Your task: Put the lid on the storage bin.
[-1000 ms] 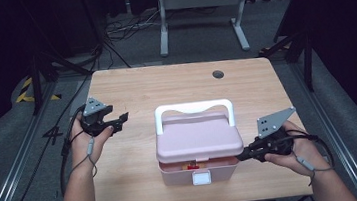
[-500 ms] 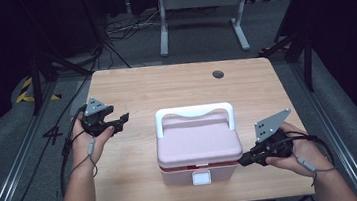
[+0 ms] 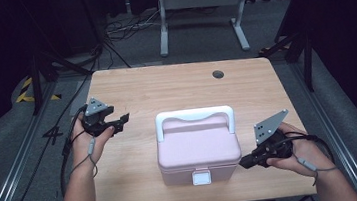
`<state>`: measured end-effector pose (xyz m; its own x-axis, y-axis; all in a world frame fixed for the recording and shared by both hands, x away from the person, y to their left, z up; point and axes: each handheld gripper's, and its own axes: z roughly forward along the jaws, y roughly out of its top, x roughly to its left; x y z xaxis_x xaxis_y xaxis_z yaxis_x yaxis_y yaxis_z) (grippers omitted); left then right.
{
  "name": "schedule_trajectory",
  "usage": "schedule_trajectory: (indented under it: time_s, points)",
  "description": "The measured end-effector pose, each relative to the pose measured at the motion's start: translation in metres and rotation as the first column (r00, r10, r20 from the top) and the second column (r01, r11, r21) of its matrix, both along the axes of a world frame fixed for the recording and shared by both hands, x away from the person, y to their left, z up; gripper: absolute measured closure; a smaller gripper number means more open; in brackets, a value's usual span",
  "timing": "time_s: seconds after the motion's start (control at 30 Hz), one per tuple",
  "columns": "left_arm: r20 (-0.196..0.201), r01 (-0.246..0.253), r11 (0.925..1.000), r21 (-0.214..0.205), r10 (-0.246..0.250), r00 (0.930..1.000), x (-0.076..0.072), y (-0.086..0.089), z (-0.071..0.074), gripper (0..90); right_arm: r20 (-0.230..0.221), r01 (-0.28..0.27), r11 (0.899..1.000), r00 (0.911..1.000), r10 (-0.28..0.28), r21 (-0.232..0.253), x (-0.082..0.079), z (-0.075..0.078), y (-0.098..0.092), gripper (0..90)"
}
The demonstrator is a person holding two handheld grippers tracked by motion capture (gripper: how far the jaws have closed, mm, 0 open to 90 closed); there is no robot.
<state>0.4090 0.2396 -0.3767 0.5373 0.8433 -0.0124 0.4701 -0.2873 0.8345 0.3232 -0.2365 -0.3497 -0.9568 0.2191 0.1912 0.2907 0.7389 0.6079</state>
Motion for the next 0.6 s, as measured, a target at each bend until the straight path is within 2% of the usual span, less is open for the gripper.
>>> schedule_trajectory:
  time_s: [0.13,0.27,0.43,0.53,0.6]
  points:
    - [-0.001,0.001,1.0000,-0.002,-0.001,1.0000,0.000,0.000,0.000,35.1,-0.010,-0.002,1.000,1.0000,0.002,-0.017,0.000,0.000,-0.001,86.2]
    - [-0.002,0.000,1.0000,0.000,0.000,1.0000,-0.001,0.001,0.000,35.1,-0.014,-0.003,1.000,0.9999,0.004,0.005,-0.001,0.002,-0.005,84.3]
    - [-0.003,-0.004,1.0000,0.006,0.004,1.0000,-0.006,0.002,0.000,35.1,0.007,0.008,0.998,0.9999,-0.008,0.058,0.000,0.012,-0.013,81.5]
    - [-0.001,-0.013,0.9999,0.010,0.013,0.9999,-0.012,0.005,0.001,35.1,0.029,0.018,0.994,0.9993,-0.022,0.106,0.003,0.020,-0.017,74.9]
    - [-0.002,-0.022,0.9996,0.015,0.022,0.9998,-0.017,0.007,0.001,35.0,0.042,0.051,0.988,0.9974,-0.058,0.149,0.007,0.025,-0.020,68.4]
